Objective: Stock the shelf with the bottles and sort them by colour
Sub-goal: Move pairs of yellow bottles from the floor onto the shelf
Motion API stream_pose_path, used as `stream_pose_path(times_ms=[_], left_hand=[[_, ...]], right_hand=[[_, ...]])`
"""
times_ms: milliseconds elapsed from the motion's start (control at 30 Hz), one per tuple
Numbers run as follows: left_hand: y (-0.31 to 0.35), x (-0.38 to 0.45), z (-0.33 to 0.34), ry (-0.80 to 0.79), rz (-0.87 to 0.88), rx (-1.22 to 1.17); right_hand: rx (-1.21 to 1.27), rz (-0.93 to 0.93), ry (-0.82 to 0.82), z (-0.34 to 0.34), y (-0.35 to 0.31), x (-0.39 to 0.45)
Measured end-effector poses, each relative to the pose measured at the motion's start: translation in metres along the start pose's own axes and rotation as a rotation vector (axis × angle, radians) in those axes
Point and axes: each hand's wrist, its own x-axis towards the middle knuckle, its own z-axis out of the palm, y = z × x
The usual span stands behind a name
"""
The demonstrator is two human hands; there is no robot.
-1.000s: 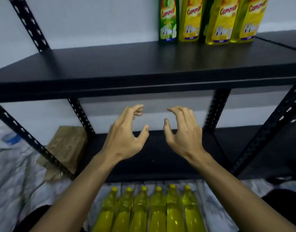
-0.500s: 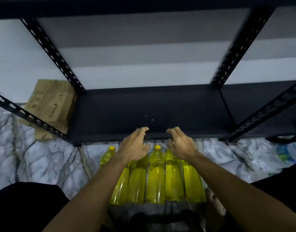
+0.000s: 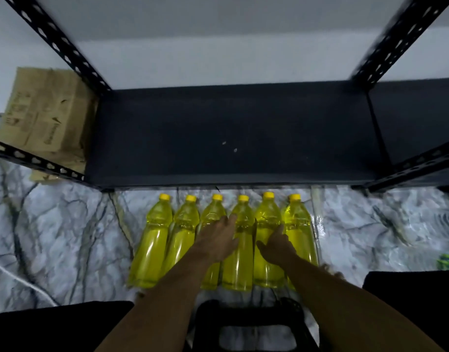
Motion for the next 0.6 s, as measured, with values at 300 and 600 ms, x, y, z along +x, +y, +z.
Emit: stream_pose_path(times_ms=[300,600], left_hand=[[-0.002,0.002,0.008,-0.021,-0.031,-0.054],[0.027,0.034,0.049,-0.032,-0.319,-0.270]], right_hand=[[-0.040,0.126,0.127,0.007,-0.011,0.015],[0.109,0.105,0.193,-0.020,0.011,-0.004]])
